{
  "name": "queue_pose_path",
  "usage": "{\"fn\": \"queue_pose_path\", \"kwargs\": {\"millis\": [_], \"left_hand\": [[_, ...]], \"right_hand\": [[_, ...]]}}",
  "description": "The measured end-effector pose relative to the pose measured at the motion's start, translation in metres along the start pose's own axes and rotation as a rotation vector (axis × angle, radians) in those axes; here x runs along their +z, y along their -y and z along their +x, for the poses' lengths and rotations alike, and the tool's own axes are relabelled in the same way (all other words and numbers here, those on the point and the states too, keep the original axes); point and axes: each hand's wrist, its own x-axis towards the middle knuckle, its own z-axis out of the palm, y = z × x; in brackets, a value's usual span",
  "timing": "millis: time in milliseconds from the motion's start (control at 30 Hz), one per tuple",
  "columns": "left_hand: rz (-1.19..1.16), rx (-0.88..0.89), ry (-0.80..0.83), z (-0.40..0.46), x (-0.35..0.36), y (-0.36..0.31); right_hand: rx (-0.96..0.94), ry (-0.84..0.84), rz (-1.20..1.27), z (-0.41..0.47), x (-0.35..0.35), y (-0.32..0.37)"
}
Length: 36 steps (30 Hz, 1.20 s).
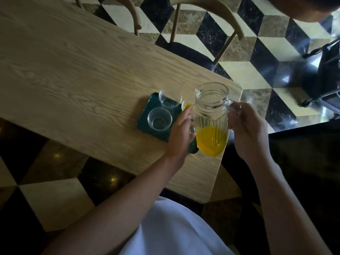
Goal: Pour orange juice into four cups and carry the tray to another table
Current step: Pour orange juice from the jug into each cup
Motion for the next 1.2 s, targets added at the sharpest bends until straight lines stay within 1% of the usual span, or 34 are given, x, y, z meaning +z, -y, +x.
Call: {"fn": "queue_pose_path", "kwargs": {"millis": [133,200,300,433,533,700,1033,1200], "left_hand": [[-0.102,-0.030,0.025,-0.008,-0.016,0.014],[-0.194,-0.064,-0.001,-0.008,-0.022,0.020],[-0.361,-0.172,-0.068,-0.004,-0.027,0.029],[-0.561,-0.283,-0.048,-0.004,-0.034,0.035],[-0.640,-0.340,-0.043,-0.003,-0.038,0.038],[-0.671,-0.396,-0.025,0.002,-0.043,0.043],[-0.797,-0.497,-0.047,0.004,-0.044,0.050],[-0.840,-0.554,-0.071,0.006,-0.044,0.051]], "right_hand": [[-0.082,0.060,-0.070,-0.005,0.011,-0.006],[-0.146,0.122,-0.128,-0.002,0.017,-0.004],[-0.228,0.211,-0.199,0.003,0.027,0.003],[-0.257,0.323,-0.316,0.014,0.041,0.014],[-0.243,0.386,-0.373,0.025,0.048,0.018],[-0.195,0.465,-0.409,0.037,0.058,0.020],[-0.156,0.603,-0.521,0.056,0.075,0.019],[-0.107,0.649,-0.574,0.060,0.084,0.018]]}}
